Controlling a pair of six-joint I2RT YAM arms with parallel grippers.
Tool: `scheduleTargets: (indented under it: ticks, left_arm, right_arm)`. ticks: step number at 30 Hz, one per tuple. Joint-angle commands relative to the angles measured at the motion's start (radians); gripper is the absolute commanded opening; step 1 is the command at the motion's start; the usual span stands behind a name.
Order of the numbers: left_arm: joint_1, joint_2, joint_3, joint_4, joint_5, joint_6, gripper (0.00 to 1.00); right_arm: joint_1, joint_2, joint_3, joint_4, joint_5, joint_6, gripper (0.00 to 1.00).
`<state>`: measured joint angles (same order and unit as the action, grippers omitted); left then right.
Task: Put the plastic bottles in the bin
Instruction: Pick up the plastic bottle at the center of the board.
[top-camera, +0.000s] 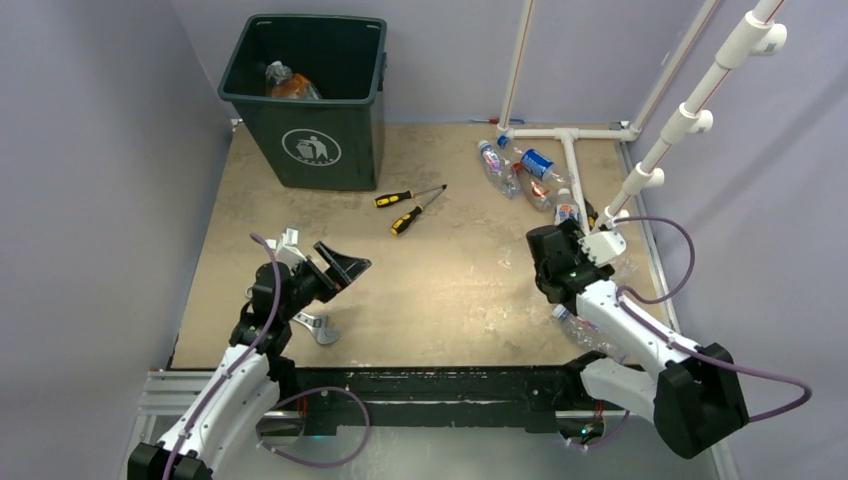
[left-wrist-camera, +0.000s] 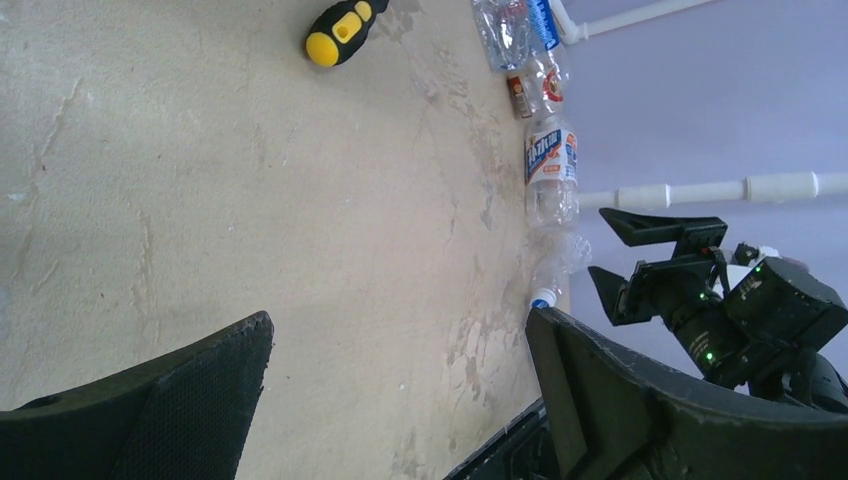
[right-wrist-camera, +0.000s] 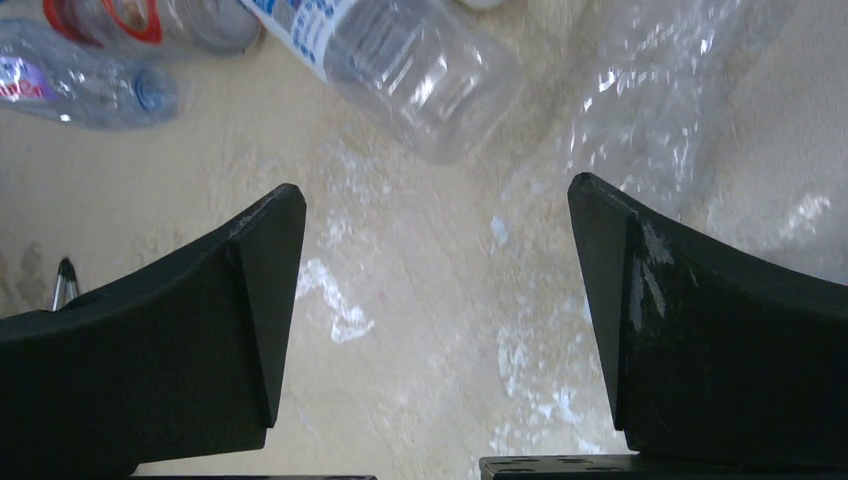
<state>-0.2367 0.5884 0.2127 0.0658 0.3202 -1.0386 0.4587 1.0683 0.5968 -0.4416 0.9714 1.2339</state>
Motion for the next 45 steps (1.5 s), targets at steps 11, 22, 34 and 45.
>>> scheduleTargets:
  ticks: [11,22,34,45]
  left_arm:
    - [-0.001,0.056,-0.040,0.110,0.026,-0.024,0.98]
    - [-0.002,0.107,-0.043,0.155,0.027,-0.021,0.97]
    - [-0.003,0.112,-0.053,0.172,0.033,-0.029,0.97]
    - [-0.003,0.087,-0.064,0.162,0.035,-0.043,0.96]
  right_arm:
    - [-0.177,0.067,-0.082,0.591,-0.186,-0.512,0.99]
    - [-0.315,0.208,0.000,0.577,-0.390,-0.599,0.99]
    - [-0.356,0.295,0.031,0.568,-0.605,-0.574,0.92]
    - [-0.356,0.340,0.065,0.453,-0.580,-0.530,0.88]
